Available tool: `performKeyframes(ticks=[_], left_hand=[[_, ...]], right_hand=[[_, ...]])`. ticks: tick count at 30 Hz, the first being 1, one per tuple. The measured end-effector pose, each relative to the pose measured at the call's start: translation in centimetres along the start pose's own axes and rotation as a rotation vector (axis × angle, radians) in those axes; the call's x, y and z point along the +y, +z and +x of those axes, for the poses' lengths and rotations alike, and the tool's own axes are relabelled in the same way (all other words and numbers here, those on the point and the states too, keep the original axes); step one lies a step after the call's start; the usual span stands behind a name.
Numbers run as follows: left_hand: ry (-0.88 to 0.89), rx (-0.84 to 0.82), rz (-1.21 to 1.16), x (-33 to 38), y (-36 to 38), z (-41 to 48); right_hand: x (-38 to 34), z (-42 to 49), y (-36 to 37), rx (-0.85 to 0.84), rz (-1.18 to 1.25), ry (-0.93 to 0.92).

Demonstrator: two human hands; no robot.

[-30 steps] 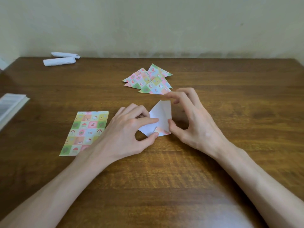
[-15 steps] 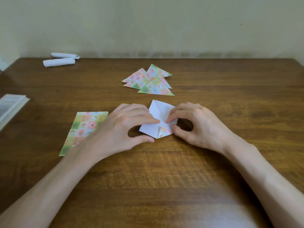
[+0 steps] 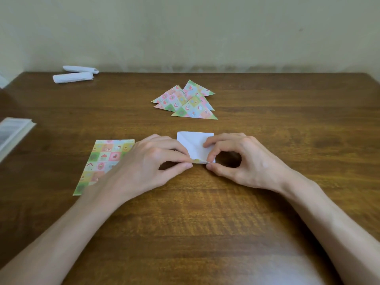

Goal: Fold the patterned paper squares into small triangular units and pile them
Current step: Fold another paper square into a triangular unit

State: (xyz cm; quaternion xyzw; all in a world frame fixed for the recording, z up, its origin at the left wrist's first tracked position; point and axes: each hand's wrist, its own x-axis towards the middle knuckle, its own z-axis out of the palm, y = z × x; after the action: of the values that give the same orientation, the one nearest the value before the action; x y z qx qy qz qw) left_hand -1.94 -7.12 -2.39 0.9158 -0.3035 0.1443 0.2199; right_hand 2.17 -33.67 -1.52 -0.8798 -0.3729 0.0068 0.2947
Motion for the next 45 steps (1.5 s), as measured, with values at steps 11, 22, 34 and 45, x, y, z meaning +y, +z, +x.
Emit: performKeyframes(ticks=[11, 22, 34, 45], left_hand=[[-0.19, -0.015, -0.095, -0.3, 0.4, 0.0], [-0.37, -0.022, -0.014, -0.2, 1.3, 0.8], [-0.423, -0.026, 0.06, 0.4, 1.1, 1.2], [-0.503, -0.036, 0.088, 0.5, 0.7, 1.4]], right_hand=[[0.4, 0.1, 0.1, -0.016, 0.18, 0.073], [0.0, 0.2, 1.5, 0.125, 0.028, 0.13], [-0.4, 0.5, 2.7, 0.169, -0.015, 0.201], [-0.8, 0.8, 2.5, 0.142, 0.009, 0.261]])
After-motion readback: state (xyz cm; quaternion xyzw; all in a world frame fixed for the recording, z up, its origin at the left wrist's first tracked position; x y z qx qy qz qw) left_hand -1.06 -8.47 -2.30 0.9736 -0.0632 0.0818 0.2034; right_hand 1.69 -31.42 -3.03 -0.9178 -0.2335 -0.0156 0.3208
